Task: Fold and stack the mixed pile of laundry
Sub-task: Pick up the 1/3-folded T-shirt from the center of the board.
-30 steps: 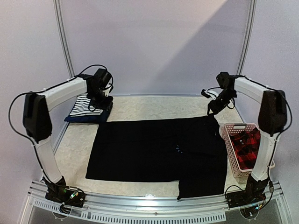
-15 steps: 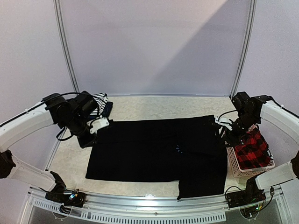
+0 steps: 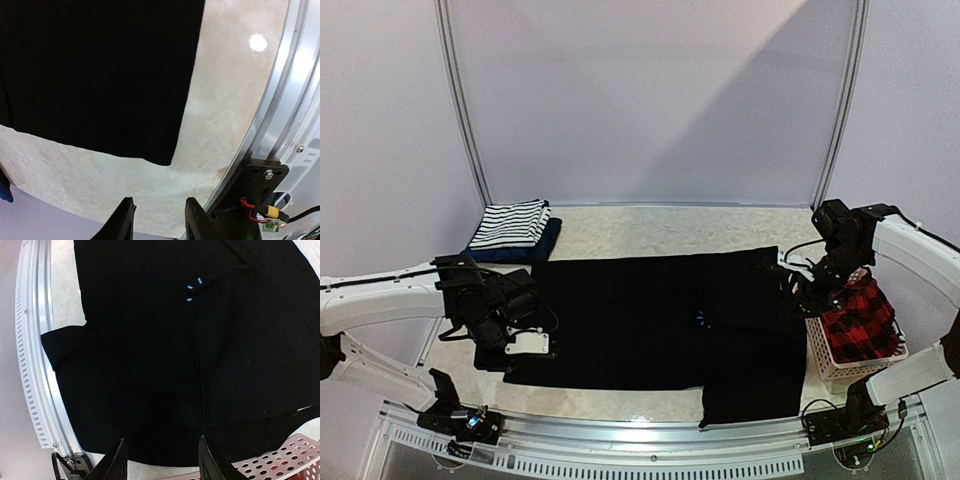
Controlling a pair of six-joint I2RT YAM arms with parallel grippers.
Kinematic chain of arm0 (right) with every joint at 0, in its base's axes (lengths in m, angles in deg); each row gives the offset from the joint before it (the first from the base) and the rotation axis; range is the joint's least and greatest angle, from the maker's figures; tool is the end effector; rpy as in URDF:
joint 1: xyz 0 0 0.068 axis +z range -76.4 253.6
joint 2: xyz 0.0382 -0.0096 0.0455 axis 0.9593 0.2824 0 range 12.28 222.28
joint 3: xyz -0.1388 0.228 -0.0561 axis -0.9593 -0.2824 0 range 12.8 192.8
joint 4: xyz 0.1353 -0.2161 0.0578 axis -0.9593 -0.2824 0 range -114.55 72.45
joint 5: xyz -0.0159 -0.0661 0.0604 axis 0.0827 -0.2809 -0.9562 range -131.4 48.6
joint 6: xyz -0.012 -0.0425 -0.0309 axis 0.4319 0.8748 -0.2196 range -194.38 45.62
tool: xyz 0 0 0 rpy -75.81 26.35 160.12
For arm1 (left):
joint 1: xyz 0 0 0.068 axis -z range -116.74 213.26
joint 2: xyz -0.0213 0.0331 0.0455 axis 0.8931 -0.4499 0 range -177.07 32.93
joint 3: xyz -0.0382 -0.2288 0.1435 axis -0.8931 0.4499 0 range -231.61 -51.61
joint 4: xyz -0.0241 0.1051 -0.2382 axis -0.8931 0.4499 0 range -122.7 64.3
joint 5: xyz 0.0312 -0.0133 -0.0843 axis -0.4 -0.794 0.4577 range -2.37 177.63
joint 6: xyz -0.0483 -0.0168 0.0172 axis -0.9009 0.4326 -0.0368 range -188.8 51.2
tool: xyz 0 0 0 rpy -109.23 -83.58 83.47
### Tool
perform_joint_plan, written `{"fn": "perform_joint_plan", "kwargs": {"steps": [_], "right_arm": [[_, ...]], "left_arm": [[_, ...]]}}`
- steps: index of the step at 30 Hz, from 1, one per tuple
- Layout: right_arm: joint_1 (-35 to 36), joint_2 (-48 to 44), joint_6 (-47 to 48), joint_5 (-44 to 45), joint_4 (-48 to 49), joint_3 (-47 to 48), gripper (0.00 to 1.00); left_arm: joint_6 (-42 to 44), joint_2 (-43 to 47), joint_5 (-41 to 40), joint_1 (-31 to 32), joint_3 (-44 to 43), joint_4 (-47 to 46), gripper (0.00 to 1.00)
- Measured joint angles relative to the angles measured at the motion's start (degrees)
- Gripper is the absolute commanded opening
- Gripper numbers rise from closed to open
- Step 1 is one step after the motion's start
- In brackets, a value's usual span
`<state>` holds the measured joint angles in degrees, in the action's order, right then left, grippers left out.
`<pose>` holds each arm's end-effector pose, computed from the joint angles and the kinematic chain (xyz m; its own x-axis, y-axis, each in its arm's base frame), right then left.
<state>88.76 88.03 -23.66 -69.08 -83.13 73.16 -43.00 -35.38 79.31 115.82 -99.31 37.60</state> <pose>0.2116 0.0745 0.2580 -0.3696 -0.8105 -0.4544 -0.9291 0.3291 0.1688 0.1081 -0.1327 0.2195 -0.2047 0.9758 0.0773 0.9732 0.1944 0.1233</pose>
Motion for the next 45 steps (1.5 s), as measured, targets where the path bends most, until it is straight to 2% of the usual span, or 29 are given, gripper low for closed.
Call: {"fn": "perform_joint_plan", "kwargs": {"steps": [5, 18, 31, 36, 45], "right_arm": [[0.33, 0.02, -0.02, -0.85, -0.22, 0.07, 0.48], [0.59, -1.68, 0.81, -3.5, -2.38, 0.22, 0.48], [0.61, -2.75, 2.38, -5.9, -4.68, 0.96, 0.48], [0.61, -3.39, 2.38, -7.3, -5.44, 0.98, 0.48], [0.61, -4.02, 2.62, -8.07, -6.56, 0.98, 0.48]], "left_arm": [[0.74, -1.66, -0.52, 1.09, 1.77, -0.59, 0.34], [0.76, -14.69, -2.03, 3.85, 1.77, -1.18, 0.31], [-1.95, -24.0, -5.25, 5.29, 1.77, -1.84, 0.34], [-3.93, -27.76, -6.75, 5.35, 1.7, -2.91, 0.3], [-4.85, -28.85, -6.97, 5.6, 0.35, -2.8, 0.23]]}}
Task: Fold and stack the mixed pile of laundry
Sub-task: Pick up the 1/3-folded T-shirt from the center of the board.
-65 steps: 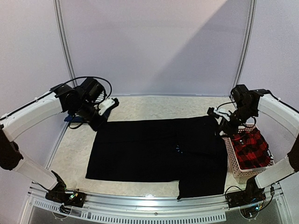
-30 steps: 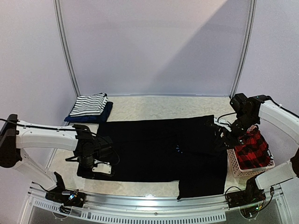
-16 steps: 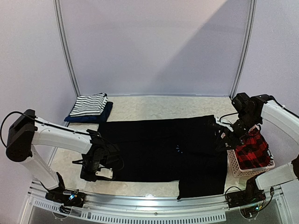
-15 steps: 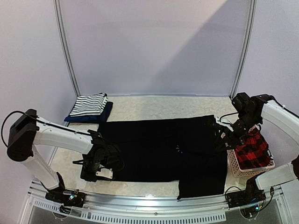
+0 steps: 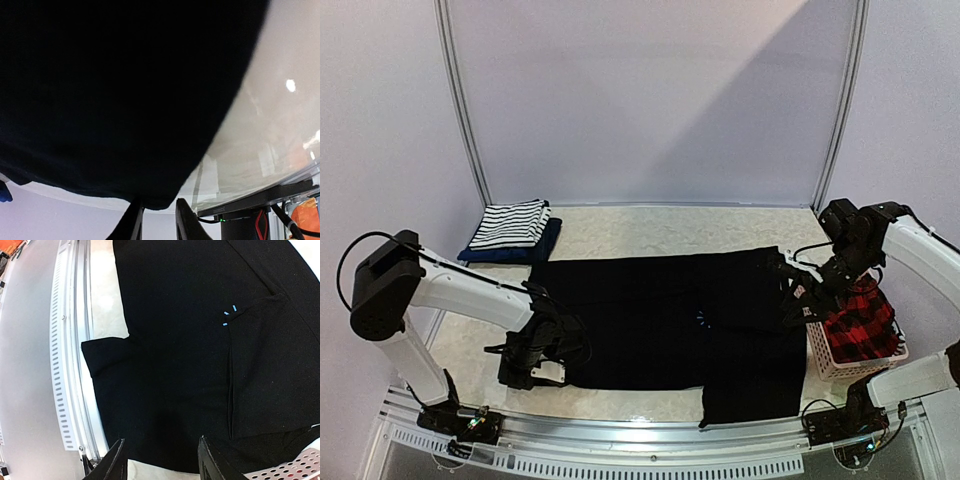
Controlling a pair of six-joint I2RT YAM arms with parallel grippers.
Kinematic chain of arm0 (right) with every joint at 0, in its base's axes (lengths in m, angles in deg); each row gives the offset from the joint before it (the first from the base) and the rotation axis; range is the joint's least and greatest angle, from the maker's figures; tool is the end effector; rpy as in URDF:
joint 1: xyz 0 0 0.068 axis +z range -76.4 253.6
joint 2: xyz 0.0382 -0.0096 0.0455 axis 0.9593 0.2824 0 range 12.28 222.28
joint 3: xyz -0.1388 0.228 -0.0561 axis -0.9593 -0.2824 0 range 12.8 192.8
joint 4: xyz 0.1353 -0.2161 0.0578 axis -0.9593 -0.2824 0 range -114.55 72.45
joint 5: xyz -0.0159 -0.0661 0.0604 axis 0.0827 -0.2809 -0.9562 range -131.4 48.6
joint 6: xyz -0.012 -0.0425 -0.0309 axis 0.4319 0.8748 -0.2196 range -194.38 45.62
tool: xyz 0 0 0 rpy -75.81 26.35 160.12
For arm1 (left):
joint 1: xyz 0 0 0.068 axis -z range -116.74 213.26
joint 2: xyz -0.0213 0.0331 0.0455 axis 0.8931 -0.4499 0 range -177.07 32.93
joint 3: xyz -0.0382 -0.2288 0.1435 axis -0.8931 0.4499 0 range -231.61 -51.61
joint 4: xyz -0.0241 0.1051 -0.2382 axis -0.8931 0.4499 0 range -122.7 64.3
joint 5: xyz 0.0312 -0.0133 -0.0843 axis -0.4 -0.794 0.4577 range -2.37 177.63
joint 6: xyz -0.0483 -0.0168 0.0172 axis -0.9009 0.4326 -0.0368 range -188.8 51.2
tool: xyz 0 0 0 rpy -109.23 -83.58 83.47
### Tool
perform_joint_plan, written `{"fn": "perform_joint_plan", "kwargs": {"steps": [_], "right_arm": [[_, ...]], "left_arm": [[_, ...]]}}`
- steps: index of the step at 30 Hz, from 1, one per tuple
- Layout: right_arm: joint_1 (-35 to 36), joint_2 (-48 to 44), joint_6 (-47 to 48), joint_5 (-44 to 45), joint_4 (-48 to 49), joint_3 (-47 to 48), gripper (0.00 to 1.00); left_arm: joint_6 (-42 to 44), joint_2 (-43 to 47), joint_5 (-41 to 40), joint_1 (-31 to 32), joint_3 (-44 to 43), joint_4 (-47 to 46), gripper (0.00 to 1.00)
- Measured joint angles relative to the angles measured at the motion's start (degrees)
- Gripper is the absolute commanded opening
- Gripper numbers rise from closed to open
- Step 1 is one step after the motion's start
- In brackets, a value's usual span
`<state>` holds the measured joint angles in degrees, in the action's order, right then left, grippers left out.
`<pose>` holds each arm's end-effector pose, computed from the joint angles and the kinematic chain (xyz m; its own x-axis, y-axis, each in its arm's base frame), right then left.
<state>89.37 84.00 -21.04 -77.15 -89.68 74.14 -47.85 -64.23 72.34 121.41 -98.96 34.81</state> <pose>0.1892 0.0751 0.2770 -0.3338 -0.7710 -0.5424 -0.9409 0.2377 0.2412 0.1173 -0.1709 0.1307 -0.1220 0.8501 0.5124 0.9925 0.1095 0.0546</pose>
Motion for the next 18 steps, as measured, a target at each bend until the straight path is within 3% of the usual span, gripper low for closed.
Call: {"fn": "perform_joint_plan", "kwargs": {"steps": [6, 10, 14, 18], "right_arm": [[0.0, -0.33, 0.13, 0.17, 0.42, -0.37, 0.48], [0.0, -1.25, 0.17, 0.72, 0.55, -1.03, 0.48], [0.0, -2.43, 0.37, 1.07, 0.52, -1.05, 0.48], [0.0, -3.45, 0.57, 1.29, 0.52, -1.07, 0.48]], "left_arm": [[-0.2, -0.33, -0.61, 0.63, -0.24, 0.28, 0.3], [-0.92, -1.66, -1.49, 2.32, -1.49, 1.42, 0.25], [-1.95, -3.82, -2.47, 3.65, -3.76, 3.74, 0.14], [-2.75, -4.59, -2.84, 4.52, -4.55, 4.83, 0.11]]}}
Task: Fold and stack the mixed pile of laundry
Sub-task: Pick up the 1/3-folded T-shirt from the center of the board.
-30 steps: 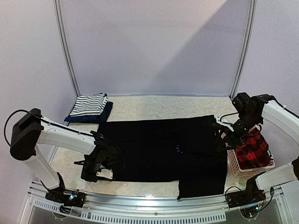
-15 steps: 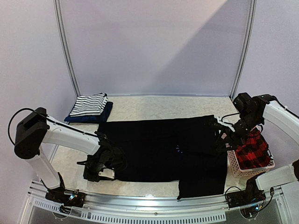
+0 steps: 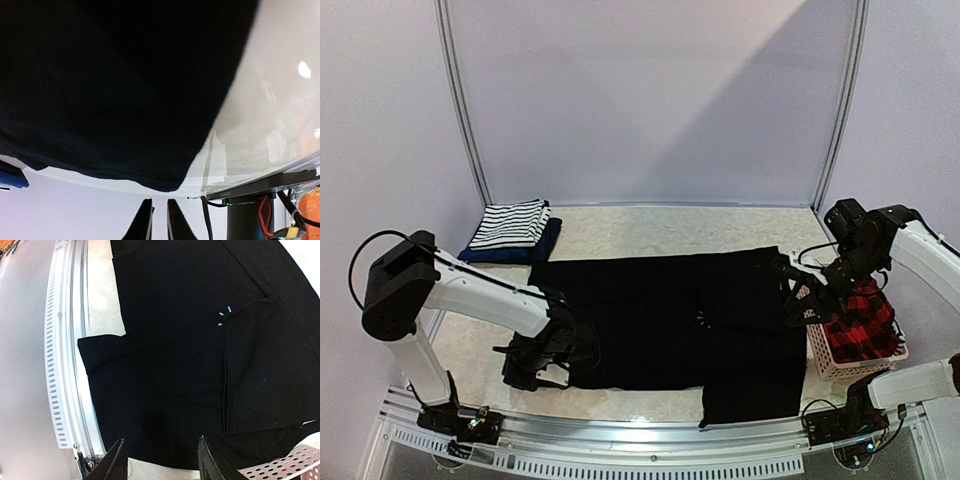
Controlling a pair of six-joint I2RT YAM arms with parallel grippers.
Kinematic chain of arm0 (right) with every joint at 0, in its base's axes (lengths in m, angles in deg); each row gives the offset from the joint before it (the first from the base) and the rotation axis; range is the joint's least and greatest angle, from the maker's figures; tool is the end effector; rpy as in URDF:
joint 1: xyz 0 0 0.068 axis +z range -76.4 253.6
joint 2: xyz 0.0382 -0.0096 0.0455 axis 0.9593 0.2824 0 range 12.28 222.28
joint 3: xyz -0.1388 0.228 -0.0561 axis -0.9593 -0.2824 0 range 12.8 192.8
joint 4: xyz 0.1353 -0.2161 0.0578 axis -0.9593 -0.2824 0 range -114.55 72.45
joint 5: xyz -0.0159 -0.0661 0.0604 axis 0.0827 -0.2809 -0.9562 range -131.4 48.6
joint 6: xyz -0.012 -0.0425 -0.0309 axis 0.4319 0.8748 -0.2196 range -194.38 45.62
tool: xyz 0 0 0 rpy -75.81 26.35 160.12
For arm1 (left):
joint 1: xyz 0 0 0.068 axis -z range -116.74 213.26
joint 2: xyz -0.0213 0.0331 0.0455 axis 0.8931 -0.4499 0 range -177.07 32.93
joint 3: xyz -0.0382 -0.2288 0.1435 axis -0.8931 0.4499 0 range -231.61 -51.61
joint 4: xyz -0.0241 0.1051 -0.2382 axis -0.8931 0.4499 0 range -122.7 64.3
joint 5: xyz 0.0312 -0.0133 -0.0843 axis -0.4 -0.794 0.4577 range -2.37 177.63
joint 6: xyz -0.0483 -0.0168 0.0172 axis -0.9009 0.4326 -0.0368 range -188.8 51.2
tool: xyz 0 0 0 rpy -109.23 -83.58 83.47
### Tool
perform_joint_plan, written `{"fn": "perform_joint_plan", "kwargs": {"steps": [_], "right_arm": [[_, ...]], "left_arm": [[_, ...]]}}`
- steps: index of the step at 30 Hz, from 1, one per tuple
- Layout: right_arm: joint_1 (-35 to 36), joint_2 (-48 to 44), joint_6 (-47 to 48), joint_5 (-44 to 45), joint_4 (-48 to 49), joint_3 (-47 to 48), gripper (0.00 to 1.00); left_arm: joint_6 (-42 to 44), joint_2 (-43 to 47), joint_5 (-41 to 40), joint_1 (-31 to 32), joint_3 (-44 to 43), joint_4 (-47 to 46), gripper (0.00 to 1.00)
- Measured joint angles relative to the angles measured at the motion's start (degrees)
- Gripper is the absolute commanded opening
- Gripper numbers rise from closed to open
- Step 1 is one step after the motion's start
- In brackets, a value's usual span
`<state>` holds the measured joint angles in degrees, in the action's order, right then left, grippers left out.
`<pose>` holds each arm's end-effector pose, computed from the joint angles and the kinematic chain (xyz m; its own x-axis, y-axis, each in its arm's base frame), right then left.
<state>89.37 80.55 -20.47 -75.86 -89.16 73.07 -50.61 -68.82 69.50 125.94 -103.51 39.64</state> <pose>0.1792 0.0716 0.2824 -0.2970 -0.7764 -0.5559 -0.9548 0.2350 0.1820 0.1109 -0.1905 0.1321 -0.0816 0.8045 0.5883 0.9957 0.0398 0.0838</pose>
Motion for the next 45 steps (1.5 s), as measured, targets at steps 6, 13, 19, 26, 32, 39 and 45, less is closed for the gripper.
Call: {"fn": "perform_joint_plan", "kwargs": {"steps": [6, 13, 19, 26, 32, 39, 45], "right_arm": [[0.0, -0.5, 0.22, 0.33, 0.0, 0.0, 0.48], [0.0, -0.5, 0.22, 0.57, -0.37, 0.02, 0.48], [0.07, 0.72, 0.15, 0.44, -0.92, 1.31, 0.48], [0.35, 2.69, -0.59, -0.37, -1.55, 4.17, 0.48], [0.61, 2.91, -0.68, -0.44, -1.75, 4.17, 0.48], [1.11, 4.79, -1.16, -0.98, -1.49, 4.17, 0.48], [1.64, 4.98, -1.84, -1.31, -1.36, 4.17, 0.48]], "left_arm": [[-1.46, 0.07, -0.48, 0.7, -0.22, 0.57, 0.22], [-5.16, 5.92, -4.15, -0.24, -1.9, -0.2, 0.28], [-13.86, 9.05, -14.16, -0.33, -17.88, 0.48, 0.31], [-50.64, 10.14, -13.7, -6.58, -12.37, -3.15, 0.3], [-62.01, 36.33, -8.17, -8.0, 12.63, -8.48, 0.31], [-66.47, 44.63, -3.34, -8.81, 23.98, -17.79, 0.32], [-68.96, 39.1, 0.92, -9.62, 26.34, -25.09, 0.31]]}}
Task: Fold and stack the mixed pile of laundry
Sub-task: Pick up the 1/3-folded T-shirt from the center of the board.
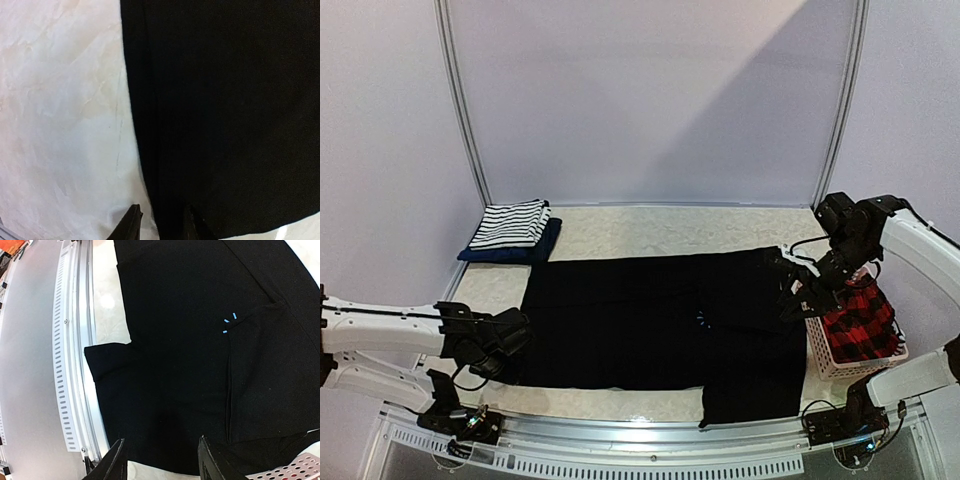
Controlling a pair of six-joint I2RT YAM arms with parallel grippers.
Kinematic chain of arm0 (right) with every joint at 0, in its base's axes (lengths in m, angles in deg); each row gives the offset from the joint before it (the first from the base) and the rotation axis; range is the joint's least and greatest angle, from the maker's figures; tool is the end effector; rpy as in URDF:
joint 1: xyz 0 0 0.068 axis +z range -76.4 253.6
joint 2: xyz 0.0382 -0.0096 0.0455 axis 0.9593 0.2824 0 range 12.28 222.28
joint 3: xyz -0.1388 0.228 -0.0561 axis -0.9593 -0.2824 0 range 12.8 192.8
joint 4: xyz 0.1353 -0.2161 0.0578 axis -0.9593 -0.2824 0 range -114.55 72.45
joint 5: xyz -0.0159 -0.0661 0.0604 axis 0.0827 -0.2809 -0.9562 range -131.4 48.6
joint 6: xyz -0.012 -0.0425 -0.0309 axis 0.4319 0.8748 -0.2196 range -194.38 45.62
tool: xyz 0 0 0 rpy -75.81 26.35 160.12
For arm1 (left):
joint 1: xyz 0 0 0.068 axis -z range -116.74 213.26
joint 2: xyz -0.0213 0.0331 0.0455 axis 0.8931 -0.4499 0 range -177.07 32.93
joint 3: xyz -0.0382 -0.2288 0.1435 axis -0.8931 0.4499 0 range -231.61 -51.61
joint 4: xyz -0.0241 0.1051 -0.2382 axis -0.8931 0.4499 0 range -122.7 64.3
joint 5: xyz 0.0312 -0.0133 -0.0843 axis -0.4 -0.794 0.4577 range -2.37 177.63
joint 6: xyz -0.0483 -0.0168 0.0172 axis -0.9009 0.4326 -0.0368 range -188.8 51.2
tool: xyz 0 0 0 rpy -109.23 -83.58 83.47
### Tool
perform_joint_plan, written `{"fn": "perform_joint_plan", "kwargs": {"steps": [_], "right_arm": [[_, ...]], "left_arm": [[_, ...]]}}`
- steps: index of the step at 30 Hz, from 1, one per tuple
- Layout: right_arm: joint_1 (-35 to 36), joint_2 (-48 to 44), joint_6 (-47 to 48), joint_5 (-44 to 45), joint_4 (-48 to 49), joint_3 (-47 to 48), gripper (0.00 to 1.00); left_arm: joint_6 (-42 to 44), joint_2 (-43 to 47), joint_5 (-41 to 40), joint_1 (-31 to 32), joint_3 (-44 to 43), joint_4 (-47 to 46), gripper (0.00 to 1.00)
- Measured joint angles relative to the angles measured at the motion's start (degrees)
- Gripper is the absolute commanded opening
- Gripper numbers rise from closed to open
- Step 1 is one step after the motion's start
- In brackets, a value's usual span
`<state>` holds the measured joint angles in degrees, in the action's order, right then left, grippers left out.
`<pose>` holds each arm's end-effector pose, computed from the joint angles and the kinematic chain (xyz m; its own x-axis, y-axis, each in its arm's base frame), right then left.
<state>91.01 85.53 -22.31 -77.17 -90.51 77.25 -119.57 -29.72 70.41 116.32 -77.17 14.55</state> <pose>0.1941 0.0827 0.2863 -0.3258 -0.7731 -0.5443 -0.9433 0.2268 0.2424 0.0932 -0.1063 0.1406 -0.9560 0.0403 -0.2905 0.0085 0.9939 0.1099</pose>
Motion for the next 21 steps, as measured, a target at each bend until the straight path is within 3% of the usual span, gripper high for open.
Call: {"fn": "perform_joint_plan", "kwargs": {"steps": [6, 21], "right_arm": [[0.59, 0.0, -0.76, 0.02, -0.04, 0.02, 0.48], [1.53, 1.16, -1.27, 0.07, 0.31, 0.02, 0.48]], "left_arm": [[-1.46, -0.59, 0.83, -0.07, -0.09, -2.01, 0.31], [-1.86, 9.97, 3.39, 1.01, 1.84, 0.39, 0.32]]}}
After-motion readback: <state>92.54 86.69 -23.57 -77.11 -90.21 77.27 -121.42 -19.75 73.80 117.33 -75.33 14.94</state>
